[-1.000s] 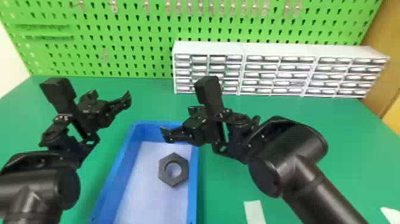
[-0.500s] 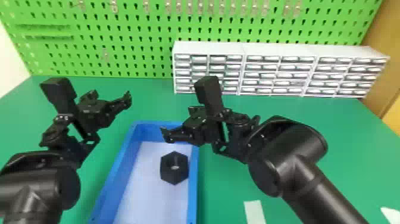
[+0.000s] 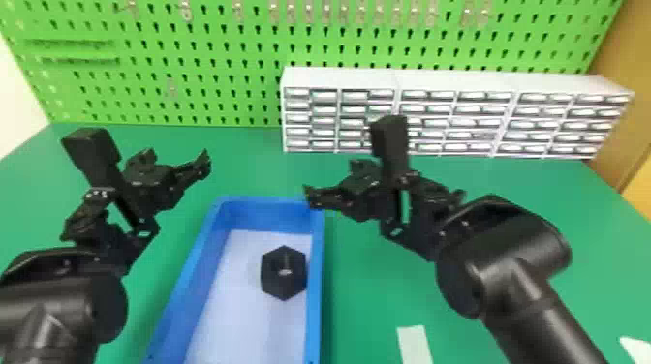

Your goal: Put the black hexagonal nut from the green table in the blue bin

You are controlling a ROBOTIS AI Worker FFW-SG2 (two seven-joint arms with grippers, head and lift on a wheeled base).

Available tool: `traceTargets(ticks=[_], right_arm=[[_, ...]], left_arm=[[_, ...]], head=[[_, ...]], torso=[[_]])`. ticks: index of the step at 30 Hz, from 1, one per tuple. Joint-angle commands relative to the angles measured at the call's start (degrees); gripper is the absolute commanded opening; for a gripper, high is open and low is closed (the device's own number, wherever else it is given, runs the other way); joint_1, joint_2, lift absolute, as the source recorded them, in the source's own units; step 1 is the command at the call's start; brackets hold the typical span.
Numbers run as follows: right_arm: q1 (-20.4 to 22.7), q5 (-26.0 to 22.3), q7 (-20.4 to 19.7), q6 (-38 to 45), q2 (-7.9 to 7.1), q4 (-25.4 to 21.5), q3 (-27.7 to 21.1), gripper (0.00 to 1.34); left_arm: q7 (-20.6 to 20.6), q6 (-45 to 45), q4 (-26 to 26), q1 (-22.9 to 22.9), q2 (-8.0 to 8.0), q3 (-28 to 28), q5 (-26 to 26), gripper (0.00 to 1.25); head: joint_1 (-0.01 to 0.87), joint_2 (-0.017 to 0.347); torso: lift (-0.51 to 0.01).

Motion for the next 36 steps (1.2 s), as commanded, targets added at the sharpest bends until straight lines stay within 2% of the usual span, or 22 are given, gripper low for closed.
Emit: traceTargets(ticks=[1, 10, 23, 27, 33, 36], right_arm=[[2.8, 5.0, 0.0, -2.0, 0.35, -0.1, -5.7, 1.22], [8.4, 14.8, 0.0, -7.0, 0.7, -0.6, -16.7, 1.22], [14.8, 28.8, 0.0, -10.3, 1.23, -5.6, -29.9, 1.23], [16.3, 28.5, 0.0, -10.3, 2.46, -6.2, -34.4, 1.23], [17.6, 20.4, 0.0, -10.8, 5.1, -6.1, -42.5, 1.23], [17.8, 18.7, 0.1, -10.8, 5.8, -6.1, -44.9, 1.23]], left_arm=[[0.0, 0.2, 0.1, 0.3, 0.01, 0.5, 0.0, 1.12], [0.1, 0.3, 0.8, 0.8, 0.01, 1.6, 0.7, 1.12], [0.5, 0.3, 1.2, 1.1, 0.01, 2.3, 2.2, 1.12], [0.6, 0.3, 1.3, 1.2, 0.01, 2.4, 2.4, 1.12], [1.0, 0.3, 1.8, 1.2, -0.08, 2.4, 3.4, 1.12], [1.0, 0.3, 1.8, 1.2, -0.08, 2.5, 3.4, 1.12]], head=[[0.666, 0.032], [0.666, 0.032], [0.666, 0.032], [0.666, 0.032], [0.666, 0.032], [0.666, 0.032]], torso=[[-0.1], [-0.1], [-0.1], [-0.1], [-0.1], [-0.1]])
